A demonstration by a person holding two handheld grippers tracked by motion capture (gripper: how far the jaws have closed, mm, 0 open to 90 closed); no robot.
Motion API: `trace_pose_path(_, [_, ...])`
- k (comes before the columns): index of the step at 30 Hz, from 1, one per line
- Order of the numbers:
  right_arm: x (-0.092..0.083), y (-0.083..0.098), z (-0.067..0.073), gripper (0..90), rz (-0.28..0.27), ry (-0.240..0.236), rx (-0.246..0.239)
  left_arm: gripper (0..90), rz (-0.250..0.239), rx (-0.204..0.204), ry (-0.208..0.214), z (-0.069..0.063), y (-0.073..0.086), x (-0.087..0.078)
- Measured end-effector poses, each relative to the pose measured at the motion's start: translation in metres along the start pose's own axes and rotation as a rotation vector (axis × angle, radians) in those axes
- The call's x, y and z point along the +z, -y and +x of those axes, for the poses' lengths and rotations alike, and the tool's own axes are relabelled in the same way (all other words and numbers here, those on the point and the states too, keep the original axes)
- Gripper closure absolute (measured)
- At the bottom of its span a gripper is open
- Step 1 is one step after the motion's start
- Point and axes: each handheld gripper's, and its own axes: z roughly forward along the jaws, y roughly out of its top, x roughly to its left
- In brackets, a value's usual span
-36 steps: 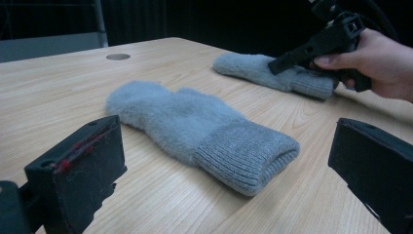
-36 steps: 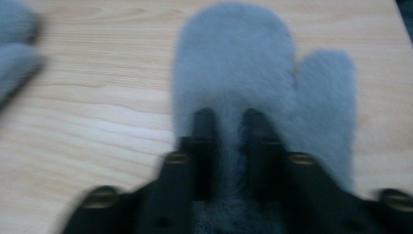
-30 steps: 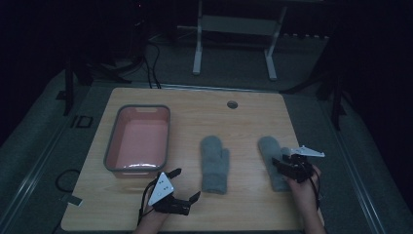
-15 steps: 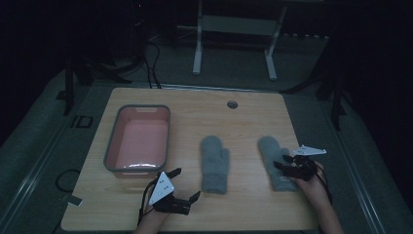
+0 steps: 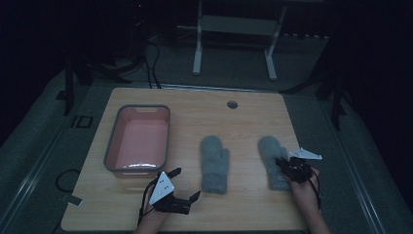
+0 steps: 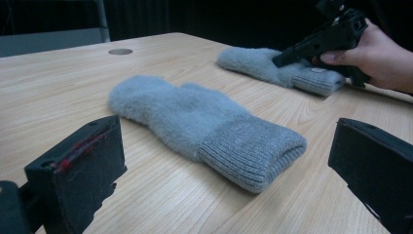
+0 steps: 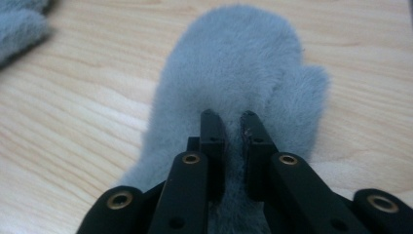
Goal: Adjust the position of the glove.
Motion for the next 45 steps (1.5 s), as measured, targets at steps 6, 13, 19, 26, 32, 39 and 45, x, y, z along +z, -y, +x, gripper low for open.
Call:
trace_pose_path(6, [-0.016, -0.020, 0.024, 83.8, -0.029, 0.051, 0.048, 0.3, -0.004, -0.002, -0.003, 0.000, 0.000, 0.000])
trace_pose_path(13, [-0.037, -0.053, 0.062, 83.7, -0.069, 0.064, 0.052, 0.3, -0.007, 0.001, -0.004, 0.000, -0.001, -0.001])
trace_pose_path(19, [-0.037, -0.071, 0.099, 83.7, -0.078, 0.018, 0.065, 0.3, -0.009, 0.004, -0.011, 0.002, -0.001, -0.002])
trace_pose_path(26, [-0.025, -0.083, 0.138, 83.7, -0.079, -0.039, 0.072, 0.3, -0.011, 0.010, -0.012, 0.001, -0.002, -0.003])
trace_pose_path(32, [-0.010, -0.086, 0.167, 83.6, -0.067, -0.079, 0.098, 0.3, -0.014, 0.007, -0.014, 0.000, -0.002, -0.005])
trace_pose_path(39, [0.009, -0.080, 0.203, 83.6, -0.038, -0.143, 0.099, 0.3, -0.022, 0.007, -0.004, 0.001, -0.003, -0.007])
trace_pose_path(45, [0.030, -0.067, 0.199, 82.6, 0.024, -0.107, 0.144, 0.3, -0.025, 0.007, -0.001, 0.001, -0.003, -0.008])
